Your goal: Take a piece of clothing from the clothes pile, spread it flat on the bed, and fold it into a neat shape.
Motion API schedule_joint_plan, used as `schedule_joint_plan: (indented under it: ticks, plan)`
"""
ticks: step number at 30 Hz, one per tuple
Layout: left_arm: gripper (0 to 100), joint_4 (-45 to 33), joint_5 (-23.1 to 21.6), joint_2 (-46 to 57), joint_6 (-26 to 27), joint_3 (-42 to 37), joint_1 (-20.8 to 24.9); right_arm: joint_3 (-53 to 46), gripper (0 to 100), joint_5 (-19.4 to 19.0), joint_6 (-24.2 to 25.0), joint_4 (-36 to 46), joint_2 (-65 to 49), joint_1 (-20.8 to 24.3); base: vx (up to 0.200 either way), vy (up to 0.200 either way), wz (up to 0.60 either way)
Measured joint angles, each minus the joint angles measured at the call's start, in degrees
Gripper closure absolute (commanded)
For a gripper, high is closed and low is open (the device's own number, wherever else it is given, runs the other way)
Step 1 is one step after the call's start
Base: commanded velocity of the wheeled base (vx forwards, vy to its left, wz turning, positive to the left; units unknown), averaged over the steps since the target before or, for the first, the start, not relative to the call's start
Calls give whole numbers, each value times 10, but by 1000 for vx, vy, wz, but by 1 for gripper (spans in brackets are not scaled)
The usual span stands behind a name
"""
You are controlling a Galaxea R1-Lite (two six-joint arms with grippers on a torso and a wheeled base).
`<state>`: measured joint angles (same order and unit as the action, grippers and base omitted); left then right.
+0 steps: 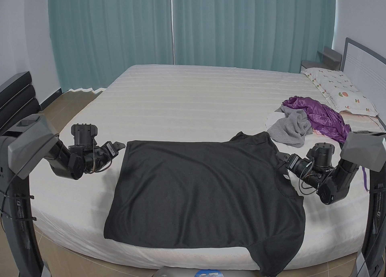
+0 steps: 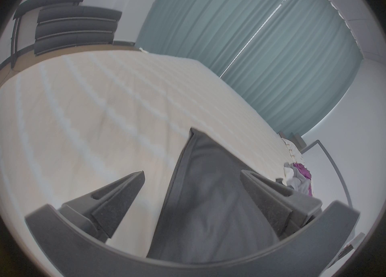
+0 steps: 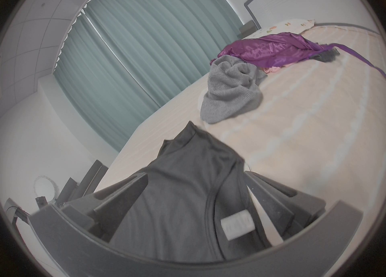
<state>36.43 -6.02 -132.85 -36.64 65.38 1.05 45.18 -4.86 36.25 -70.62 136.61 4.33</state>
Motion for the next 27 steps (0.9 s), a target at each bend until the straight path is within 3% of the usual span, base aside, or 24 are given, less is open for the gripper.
schedule_joint_plan:
  ticks: [7, 15, 21, 27]
  plan:
    - [0, 7, -31, 117, -39, -194, -1, -188, 0, -25, 43, -60, -71, 9, 0, 0, 0]
    - [0, 19, -77, 217, -76, -353, 5, -346, 0, -46, 120, -125, -138, 20, 0, 0, 0]
    - [0, 25, -109, 253, -89, -410, 7, -416, 0, -67, 136, -164, -168, 29, 0, 0, 0]
    - [0, 25, -112, 265, -90, -429, 7, -438, 0, -73, 142, -180, -173, 44, -200, 0, 0]
